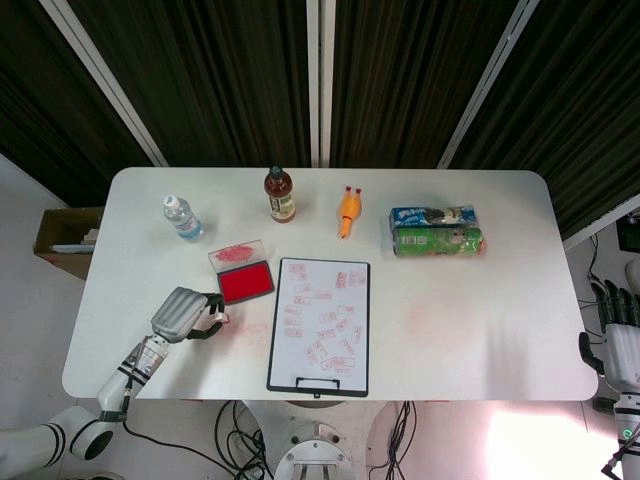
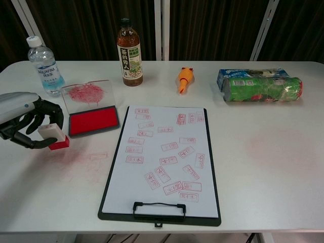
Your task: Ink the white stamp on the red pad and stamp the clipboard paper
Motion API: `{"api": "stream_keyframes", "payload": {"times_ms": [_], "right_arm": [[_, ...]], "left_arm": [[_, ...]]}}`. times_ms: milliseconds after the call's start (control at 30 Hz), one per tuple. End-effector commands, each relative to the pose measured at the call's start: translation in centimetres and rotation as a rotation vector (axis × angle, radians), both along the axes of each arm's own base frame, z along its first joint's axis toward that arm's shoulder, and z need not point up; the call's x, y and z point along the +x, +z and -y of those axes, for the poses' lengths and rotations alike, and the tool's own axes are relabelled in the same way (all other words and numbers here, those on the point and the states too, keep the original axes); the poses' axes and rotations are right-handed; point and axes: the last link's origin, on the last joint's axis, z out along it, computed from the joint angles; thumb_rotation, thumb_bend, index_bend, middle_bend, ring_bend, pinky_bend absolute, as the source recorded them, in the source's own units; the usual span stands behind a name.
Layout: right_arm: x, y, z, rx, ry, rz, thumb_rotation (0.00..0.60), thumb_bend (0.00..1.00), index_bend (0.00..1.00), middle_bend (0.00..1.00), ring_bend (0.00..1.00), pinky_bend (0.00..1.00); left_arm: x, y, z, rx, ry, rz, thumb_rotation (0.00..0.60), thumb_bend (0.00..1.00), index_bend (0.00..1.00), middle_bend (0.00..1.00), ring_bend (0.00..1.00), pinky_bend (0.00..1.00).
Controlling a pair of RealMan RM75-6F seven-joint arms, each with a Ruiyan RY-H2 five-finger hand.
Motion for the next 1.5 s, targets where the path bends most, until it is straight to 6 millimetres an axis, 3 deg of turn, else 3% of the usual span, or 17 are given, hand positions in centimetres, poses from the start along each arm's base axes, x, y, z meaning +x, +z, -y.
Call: {"api": "stream_keyframes", "payload": {"times_ms": [33,300,500,1100,1500], "right_arm": [[0.0,0.1,-0.1,-0.001,-0.001,-0.002,0.600,0.40,0.00,0.00,0.00,0.00],[0.1,0.1,-0.1,0.001,-0.004,-0.003,0.600,0.40,0.00,0.00,0.00,0.00],[0.1,0.0,0.0,0.006,-0.006,-0.002,0.600,0.40,0.00,0.00,0.00,0.00],[0.0,0.0,-0.1,0.003,-0.020,-0.003,0.600,0.40,0.00,0.00,0.00,0.00],[0.0,0.3,-0.1,-0.012,-0.011,-0.002,0.600,0.40,0.00,0.00,0.00,0.00]], "left_arm": [[-0.8,-0.8,0.5,-0.009,0.010,0.009,0.600,0.44,0.72,0.77,0.71,0.81],[-2.1,-1.3,0.4,-0.008,0.014,-0.010,0.600,0.41,0.61,0.68,0.66,0.80],[-2.5,-1.4,0.3,0.000,0.001,-0.024,0.600,0.38,0.58,0.63,0.64,0.80],[-2.7,-1.5,0.6,0.020,-0.047,-0.082,0.600,0.22,0.44,0.53,0.60,0.78],[-2.4,-0.6,0.6,0.045,-0.054,-0.074,0.600,0.18,0.39,0.49,0.56,0.78]]}}
